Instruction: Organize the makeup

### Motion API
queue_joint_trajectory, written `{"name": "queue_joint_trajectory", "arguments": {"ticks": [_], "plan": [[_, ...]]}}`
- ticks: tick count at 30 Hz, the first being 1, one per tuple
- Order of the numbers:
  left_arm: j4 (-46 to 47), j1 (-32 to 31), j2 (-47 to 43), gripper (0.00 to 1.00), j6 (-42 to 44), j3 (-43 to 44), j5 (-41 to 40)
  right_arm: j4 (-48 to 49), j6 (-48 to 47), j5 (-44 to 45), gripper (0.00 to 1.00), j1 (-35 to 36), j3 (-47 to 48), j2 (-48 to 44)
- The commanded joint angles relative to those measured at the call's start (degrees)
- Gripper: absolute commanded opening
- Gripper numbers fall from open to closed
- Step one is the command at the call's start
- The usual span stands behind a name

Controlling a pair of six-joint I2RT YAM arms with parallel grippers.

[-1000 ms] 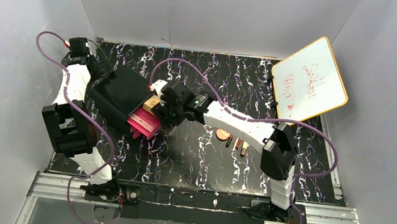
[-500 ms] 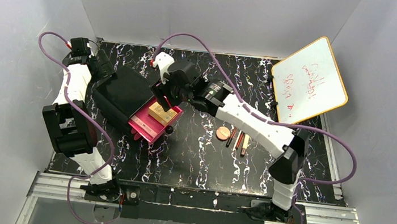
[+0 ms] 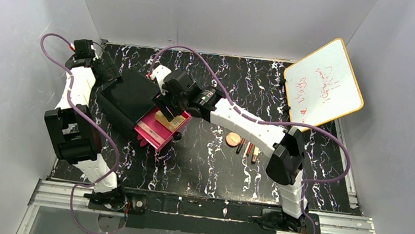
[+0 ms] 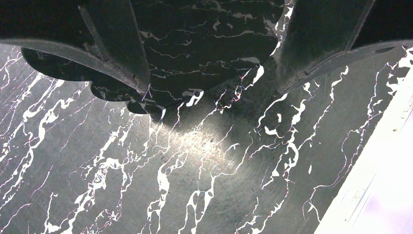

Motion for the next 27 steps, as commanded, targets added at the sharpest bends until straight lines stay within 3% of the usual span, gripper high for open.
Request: {"name": "queue_joint_trajectory", "arguments": {"ticks": [1, 27], "plan": [[-5.0, -1.0, 0.2, 0.98, 1.9, 0.4, 1.6, 2.2, -1.5, 2.6, 0.71, -0.4, 1.3, -0.9], [-4.7, -1.0, 0.2, 0.98, 1.8, -0.2, 1.6, 1.6, 0.3, 0.2, 0.71, 2.9, 4.0, 3.4]]}}
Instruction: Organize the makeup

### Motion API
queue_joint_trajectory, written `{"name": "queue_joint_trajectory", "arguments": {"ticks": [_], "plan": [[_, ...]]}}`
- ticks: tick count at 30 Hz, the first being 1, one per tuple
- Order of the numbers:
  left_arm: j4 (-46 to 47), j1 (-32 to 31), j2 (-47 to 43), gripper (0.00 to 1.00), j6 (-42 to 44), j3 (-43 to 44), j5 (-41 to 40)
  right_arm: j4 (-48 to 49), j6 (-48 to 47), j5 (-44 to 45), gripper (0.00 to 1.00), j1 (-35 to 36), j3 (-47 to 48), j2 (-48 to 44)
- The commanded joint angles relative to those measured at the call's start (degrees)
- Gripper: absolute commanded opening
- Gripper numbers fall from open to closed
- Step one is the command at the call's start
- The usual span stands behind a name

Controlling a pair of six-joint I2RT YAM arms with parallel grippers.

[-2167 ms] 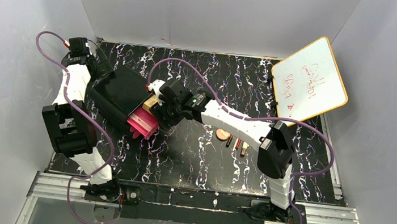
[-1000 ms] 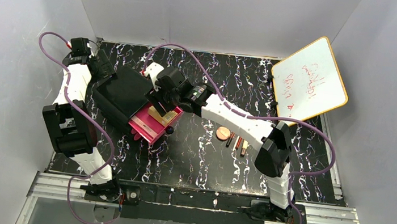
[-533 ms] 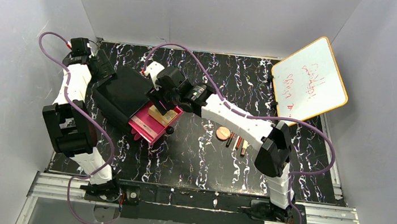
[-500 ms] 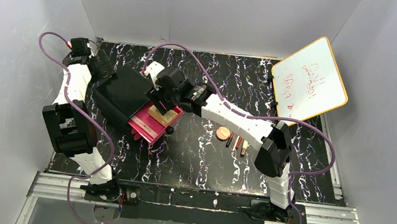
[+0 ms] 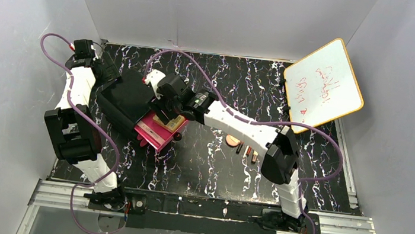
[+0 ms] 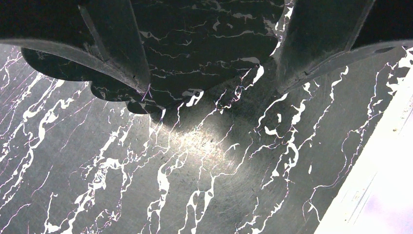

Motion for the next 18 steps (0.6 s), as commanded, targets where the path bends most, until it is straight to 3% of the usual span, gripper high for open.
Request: {"name": "queue_joint_trajectory", "arguments": {"ticks": [1, 16, 18], "plan": [[-4.8, -1.0, 0.2, 0.98, 1.8, -0.1, 1.7, 1.1, 0.4, -0.7, 0.71, 1.7, 3.1, 1.2], [-4.8, -1.1, 0.3, 0.99, 1.7, 0.2, 2.0, -2.9, -1.2, 2.0, 0.73, 3.3, 7.5, 1.1], [-4.8, -1.0, 0.3, 0.98, 1.7, 0.2, 2.0, -4.0, -2.4, 2.7, 0.8, 3.2, 7.9, 0.2]]}}
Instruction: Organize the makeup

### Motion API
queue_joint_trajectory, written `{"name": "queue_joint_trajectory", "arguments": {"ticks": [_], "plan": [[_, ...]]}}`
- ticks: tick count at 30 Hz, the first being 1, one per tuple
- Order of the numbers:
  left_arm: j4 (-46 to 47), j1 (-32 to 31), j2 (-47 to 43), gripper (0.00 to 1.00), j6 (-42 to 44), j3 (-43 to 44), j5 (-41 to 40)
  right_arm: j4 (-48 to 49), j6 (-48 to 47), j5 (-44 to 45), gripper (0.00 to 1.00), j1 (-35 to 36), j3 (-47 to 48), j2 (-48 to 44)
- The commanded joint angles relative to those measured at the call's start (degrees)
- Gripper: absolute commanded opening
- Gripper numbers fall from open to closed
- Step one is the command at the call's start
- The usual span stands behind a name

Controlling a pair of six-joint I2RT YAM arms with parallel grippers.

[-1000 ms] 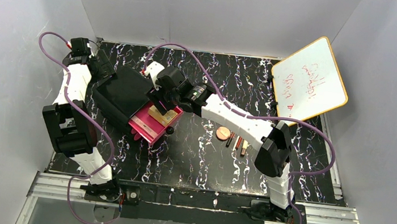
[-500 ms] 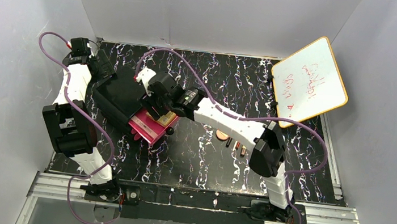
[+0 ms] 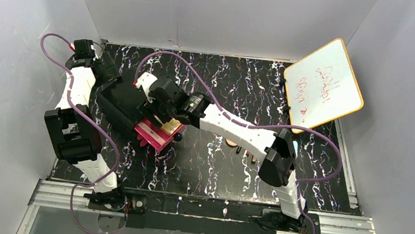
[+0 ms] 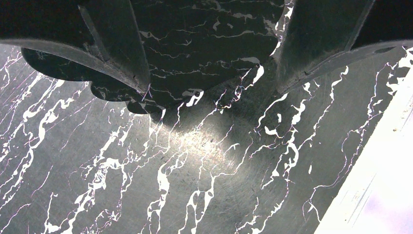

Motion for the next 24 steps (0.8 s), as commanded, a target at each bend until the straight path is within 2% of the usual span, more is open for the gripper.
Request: {"name": "queue_joint_trajectory", "arguments": {"ticks": [1, 10, 16, 24], "plan": [[-4.8, -1.0, 0.3, 0.98, 1.8, 0.2, 1.9, -2.8, -3.2, 2.2, 0.82, -0.2, 4.0, -1.4], [-5.0, -1.0, -0.2, 0.98, 1.8, 0.2, 1.9, -3.2, -1.6, 5.4, 0.85, -1.4, -4.1, -8.8], [-5.1, -1.0, 0.2, 0.98, 1.8, 0.3, 2.2, -2.8, 4.3, 7.2, 0.84, -1.0, -15.7, -19.6], [-5.0, -1.1, 0.1, 0.98, 1.7, 0.2, 2.5, 2.6, 11.6, 2.3, 0.83, 0.2, -32.8, -28.3]]}}
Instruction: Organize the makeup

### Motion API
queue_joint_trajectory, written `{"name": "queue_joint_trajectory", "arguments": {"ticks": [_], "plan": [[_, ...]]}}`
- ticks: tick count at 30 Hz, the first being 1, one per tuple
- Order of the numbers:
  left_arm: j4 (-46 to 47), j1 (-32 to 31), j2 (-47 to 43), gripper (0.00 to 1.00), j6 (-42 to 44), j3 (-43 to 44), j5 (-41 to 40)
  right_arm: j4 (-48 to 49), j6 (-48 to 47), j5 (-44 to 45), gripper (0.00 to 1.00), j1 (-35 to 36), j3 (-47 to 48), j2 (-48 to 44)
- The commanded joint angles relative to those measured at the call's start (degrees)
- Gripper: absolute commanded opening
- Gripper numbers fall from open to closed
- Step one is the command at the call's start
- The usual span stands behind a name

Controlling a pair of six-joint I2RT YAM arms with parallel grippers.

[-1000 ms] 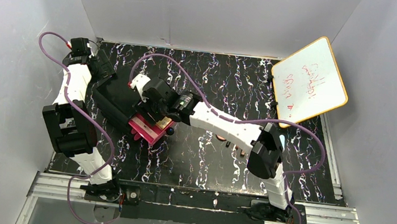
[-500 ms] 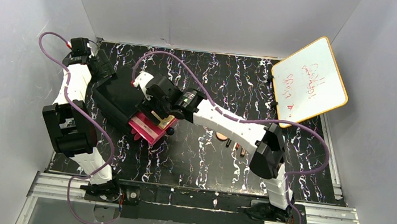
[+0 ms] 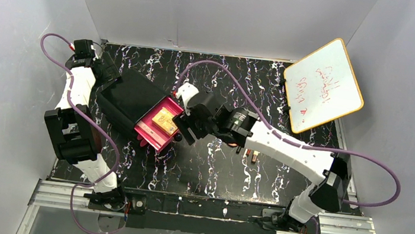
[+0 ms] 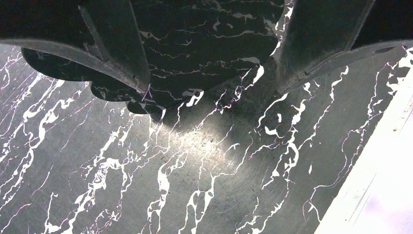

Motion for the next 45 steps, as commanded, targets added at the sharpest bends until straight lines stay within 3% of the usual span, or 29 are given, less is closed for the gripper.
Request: {"name": "queue_joint_trajectory", "arguments": {"ticks": [1, 8, 18, 33, 45], "plan": [[-5.0, -1.1, 0.1, 0.98, 1.6, 0.1, 2.4, 6.0, 5.6, -3.2, 0.83, 0.5, -6.7, -1.5], [-4.8, -1.3, -0.1, 0.98, 1.7, -0.2, 2.2, 11.1, 6.9, -3.9, 0.84, 0.6, -5.9, 3.5], [-4.6, -1.5, -0.4, 0.98, 1.7, -0.6, 2.3, 14.1, 3.9, -5.1, 0.99, 0.6, 4.9, 13.8], [-4.3, -1.9, -0.7, 0.98, 1.8, -1.1, 2.7, 12.2, -1.6, -7.1, 0.99, 0.1, 25.8, 28.8], [-4.1, -1.9, -0.7, 0.98, 1.8, -1.4, 2.6, 21.1, -1.0, -7.3, 0.99, -0.3, 20.6, 28.0]]}}
